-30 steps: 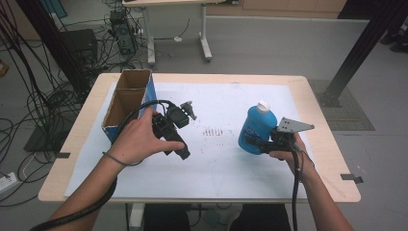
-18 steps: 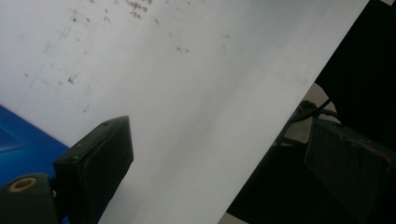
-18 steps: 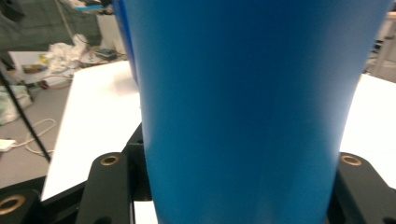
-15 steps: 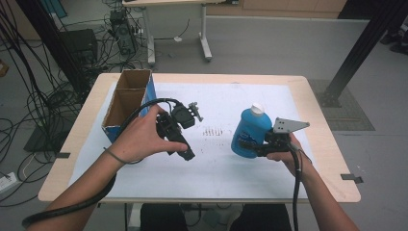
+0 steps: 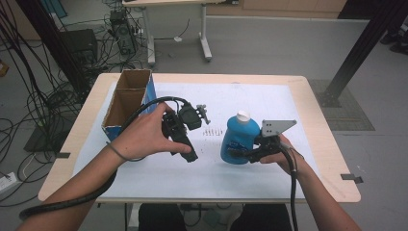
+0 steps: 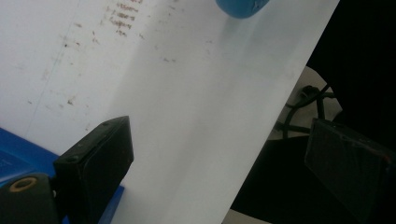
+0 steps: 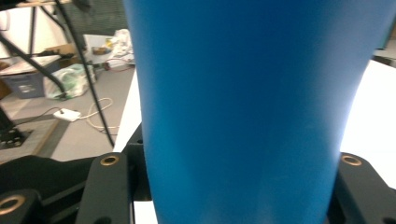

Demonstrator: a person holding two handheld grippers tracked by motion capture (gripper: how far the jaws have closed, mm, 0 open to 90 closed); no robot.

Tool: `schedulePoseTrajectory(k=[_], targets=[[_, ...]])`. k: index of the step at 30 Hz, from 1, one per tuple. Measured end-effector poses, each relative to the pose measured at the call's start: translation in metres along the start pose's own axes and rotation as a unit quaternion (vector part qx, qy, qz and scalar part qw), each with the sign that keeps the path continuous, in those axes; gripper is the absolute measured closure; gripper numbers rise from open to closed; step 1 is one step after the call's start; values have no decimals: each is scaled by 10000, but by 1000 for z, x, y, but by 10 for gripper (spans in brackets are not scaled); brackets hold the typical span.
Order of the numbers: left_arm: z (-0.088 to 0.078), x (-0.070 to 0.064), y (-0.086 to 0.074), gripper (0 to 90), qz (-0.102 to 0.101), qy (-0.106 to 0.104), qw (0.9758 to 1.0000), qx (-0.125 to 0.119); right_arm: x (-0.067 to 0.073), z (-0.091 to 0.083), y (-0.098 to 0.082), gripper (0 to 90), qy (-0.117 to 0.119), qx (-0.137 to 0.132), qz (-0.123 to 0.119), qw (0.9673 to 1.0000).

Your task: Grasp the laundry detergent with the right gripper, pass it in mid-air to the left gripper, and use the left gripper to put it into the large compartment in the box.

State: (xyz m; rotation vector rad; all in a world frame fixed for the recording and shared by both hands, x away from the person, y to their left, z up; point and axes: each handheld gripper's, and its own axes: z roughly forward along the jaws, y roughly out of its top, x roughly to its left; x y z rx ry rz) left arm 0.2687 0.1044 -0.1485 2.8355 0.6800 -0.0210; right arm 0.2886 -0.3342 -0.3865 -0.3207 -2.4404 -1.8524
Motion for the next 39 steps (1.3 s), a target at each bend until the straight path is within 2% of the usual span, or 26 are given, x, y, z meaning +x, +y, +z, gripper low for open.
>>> schedulePoseTrajectory(k=[9,16,24,39], targets=[[-9,-1,3,81,172,-27,9998,-45,-10,9,3,420,457,-51,-16,9989],[-10,-3,9,81,295,-41,9996,-8,-14,18,10,420,728,64,-135,9972],[-12,-6,13,81,393,-74,9992,-26,-17,28,17,420,923,214,-229,9952],[-15,-13,30,82,603,-82,9979,238,-19,47,24,421,1154,422,-352,9918]])
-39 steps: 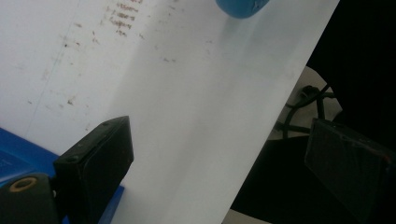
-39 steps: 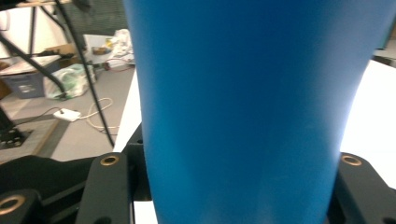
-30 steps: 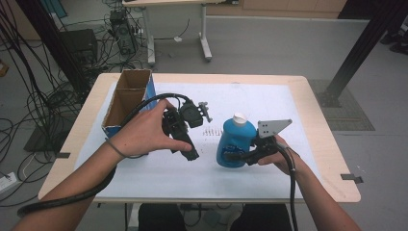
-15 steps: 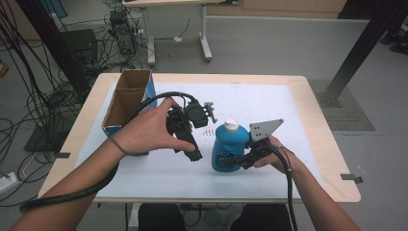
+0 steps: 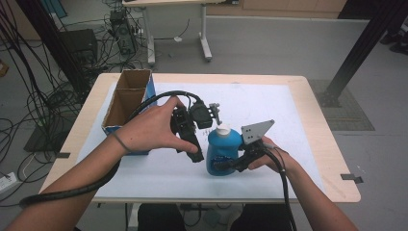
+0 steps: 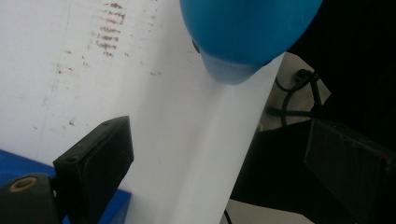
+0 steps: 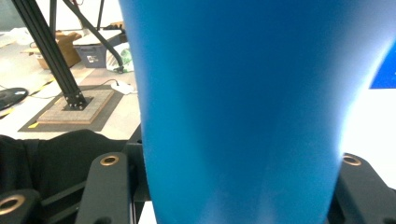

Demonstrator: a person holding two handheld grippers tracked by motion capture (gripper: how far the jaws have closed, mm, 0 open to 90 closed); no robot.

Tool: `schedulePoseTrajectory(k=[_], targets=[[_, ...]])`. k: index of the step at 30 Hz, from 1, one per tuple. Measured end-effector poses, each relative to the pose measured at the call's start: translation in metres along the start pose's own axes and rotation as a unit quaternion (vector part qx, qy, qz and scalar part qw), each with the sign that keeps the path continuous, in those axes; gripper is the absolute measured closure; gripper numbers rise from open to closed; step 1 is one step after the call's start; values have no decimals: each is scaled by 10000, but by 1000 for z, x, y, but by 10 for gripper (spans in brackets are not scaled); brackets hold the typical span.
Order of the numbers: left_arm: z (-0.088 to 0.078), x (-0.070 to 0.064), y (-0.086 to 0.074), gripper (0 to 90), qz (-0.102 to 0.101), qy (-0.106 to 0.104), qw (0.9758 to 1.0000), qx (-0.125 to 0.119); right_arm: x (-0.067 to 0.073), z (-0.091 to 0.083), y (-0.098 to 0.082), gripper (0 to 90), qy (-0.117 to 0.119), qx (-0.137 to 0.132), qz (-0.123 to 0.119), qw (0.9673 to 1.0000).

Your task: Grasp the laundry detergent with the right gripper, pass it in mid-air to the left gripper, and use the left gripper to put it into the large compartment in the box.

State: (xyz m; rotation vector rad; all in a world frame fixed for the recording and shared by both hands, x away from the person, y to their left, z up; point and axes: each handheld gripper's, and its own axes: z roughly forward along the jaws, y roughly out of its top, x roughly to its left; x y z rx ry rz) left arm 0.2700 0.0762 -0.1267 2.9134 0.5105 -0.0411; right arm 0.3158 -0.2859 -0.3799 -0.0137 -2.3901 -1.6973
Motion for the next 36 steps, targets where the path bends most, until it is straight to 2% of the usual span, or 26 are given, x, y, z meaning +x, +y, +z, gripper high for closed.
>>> schedulePoseTrajectory(k=[19,25,36], targets=[[2,-4,20,81,123,3,9998,132,-4,16,10,421,125,205,-150,9996],[5,-5,28,81,236,-2,9994,256,-6,20,13,421,171,228,-188,9994],[9,-9,38,81,290,-27,9990,353,-8,32,19,421,256,319,-285,9988]])
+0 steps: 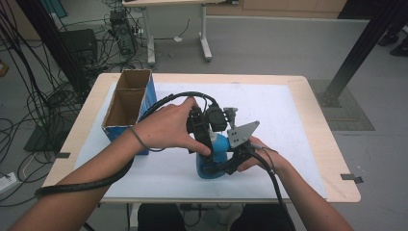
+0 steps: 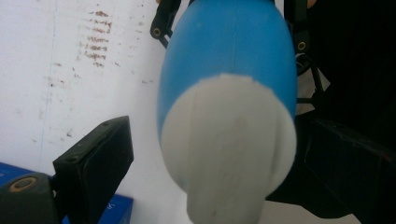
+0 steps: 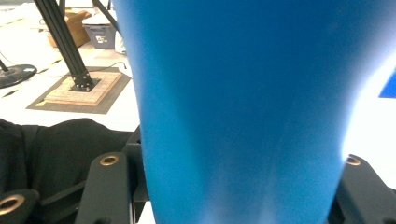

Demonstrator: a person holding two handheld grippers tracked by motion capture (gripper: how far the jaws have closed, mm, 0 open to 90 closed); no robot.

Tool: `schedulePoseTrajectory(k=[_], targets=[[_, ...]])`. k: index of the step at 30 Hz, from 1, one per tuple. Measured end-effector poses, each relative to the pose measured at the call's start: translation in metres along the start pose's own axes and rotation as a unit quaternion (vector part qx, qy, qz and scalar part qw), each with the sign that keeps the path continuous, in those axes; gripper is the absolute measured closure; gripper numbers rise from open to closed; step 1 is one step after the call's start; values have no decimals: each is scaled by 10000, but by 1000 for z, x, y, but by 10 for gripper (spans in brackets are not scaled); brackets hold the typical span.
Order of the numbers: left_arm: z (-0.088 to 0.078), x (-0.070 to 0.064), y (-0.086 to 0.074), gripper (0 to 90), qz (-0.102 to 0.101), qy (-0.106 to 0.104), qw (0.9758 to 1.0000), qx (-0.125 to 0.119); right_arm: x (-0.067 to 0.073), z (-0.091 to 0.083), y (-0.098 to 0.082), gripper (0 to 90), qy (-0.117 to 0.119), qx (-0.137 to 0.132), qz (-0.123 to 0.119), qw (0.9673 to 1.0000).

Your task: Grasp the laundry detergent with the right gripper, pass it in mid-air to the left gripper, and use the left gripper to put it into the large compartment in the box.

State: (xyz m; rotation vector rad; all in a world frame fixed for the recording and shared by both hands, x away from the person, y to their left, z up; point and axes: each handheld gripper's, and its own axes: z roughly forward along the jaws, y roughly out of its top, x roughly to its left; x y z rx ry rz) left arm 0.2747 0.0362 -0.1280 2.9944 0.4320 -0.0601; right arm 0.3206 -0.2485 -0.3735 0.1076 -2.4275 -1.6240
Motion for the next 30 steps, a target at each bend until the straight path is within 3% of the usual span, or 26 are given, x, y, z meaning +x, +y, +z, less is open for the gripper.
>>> schedulePoseTrajectory(k=[10,30], targets=[[4,-1,8,82,50,2,9999,113,-2,5,5,421,25,21,-63,10000],[3,0,7,81,45,26,10000,70,-1,5,5,422,-21,28,-65,10000]])
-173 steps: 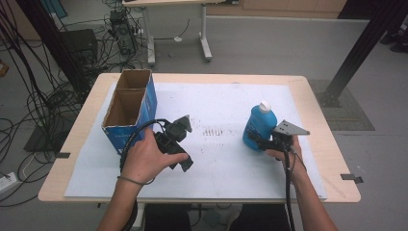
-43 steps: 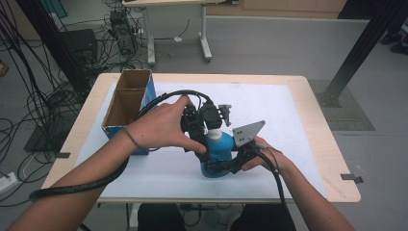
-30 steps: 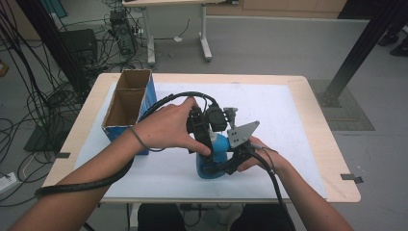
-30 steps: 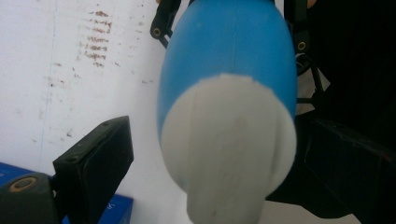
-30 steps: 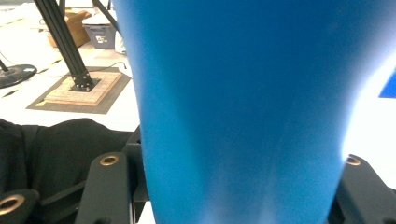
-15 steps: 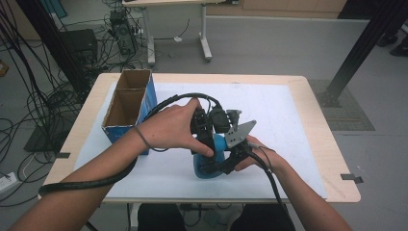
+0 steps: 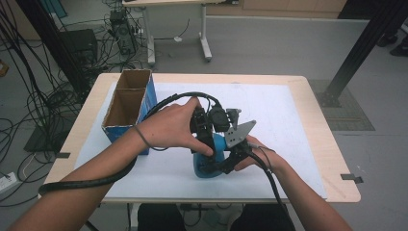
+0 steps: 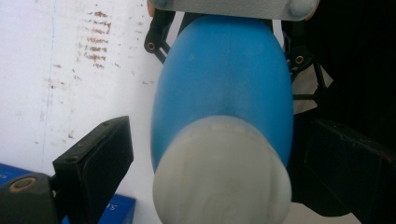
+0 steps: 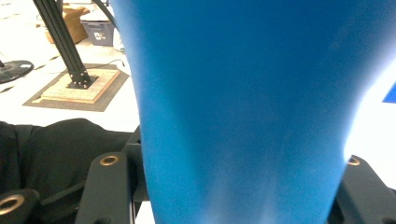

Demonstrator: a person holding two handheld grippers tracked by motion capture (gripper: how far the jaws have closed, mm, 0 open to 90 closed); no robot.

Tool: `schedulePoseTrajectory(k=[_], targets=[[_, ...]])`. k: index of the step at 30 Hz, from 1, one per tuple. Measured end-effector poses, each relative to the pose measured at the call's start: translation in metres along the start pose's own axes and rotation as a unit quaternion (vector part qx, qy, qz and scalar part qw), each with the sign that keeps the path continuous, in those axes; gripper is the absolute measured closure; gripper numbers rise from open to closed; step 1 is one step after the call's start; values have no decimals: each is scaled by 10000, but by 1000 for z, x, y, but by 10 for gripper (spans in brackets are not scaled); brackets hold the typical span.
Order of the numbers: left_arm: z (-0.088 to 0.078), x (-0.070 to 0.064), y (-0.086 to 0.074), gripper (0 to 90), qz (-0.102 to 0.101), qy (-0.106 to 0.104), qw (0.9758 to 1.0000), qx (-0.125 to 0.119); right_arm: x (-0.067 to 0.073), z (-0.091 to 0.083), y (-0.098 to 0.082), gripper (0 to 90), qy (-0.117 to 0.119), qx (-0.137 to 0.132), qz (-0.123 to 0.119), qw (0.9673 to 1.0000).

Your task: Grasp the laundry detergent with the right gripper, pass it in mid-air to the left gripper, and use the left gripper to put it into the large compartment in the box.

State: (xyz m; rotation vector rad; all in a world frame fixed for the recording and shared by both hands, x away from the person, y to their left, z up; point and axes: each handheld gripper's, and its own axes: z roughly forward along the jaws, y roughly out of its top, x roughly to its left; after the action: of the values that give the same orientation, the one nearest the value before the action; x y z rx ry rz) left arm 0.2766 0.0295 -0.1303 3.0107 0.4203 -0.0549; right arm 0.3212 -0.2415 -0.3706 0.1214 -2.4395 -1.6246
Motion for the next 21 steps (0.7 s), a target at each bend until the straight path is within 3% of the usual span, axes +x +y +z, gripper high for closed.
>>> schedulePoseTrajectory(k=[21], targets=[[-2,0,-2,80,-18,25,10000,-3,0,3,-1,422,8,-2,8,10000]])
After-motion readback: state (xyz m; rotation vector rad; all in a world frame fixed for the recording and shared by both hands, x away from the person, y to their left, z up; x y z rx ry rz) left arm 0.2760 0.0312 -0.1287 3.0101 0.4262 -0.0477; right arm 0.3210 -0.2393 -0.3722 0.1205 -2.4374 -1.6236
